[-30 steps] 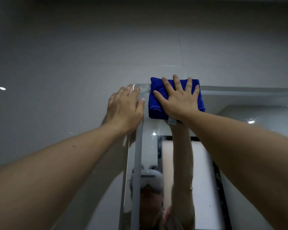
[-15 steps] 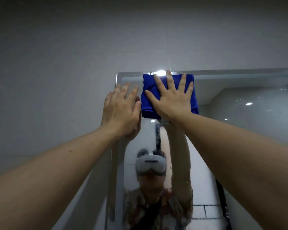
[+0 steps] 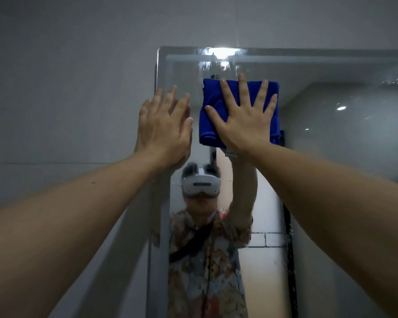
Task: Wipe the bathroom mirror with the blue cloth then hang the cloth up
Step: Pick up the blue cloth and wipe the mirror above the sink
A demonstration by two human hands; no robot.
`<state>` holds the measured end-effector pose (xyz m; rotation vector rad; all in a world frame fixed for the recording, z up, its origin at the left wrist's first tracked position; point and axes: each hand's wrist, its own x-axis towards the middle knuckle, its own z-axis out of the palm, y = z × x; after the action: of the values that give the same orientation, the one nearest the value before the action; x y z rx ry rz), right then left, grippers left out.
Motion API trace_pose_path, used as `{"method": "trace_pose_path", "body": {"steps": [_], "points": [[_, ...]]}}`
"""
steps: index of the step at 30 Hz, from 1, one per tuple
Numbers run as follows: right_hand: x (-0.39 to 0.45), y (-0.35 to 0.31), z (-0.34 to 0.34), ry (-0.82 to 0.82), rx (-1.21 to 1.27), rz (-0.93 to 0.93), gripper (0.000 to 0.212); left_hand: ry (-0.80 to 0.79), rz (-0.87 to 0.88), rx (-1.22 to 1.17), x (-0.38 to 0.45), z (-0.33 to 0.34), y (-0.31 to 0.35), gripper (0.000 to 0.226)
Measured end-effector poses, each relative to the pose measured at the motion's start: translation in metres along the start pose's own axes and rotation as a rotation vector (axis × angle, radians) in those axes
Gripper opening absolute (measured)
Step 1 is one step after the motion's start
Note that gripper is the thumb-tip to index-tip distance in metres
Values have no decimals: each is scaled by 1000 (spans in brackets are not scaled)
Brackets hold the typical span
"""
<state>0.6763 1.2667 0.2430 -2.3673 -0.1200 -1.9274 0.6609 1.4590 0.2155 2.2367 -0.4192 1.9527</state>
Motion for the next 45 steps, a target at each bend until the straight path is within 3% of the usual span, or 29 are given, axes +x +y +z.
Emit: {"method": "trace_pose_path", "body": {"steps": [20, 32, 45], "points": [[-98, 9, 16, -61, -13, 53, 83, -122, 50, 46, -89, 18, 21, 60], [-152, 12, 23, -98, -2, 60, 83, -194, 1, 20, -94, 16, 27, 59], [-267, 23, 44, -103, -47, 31, 82, -200, -19, 58, -115, 24, 36, 60]]}}
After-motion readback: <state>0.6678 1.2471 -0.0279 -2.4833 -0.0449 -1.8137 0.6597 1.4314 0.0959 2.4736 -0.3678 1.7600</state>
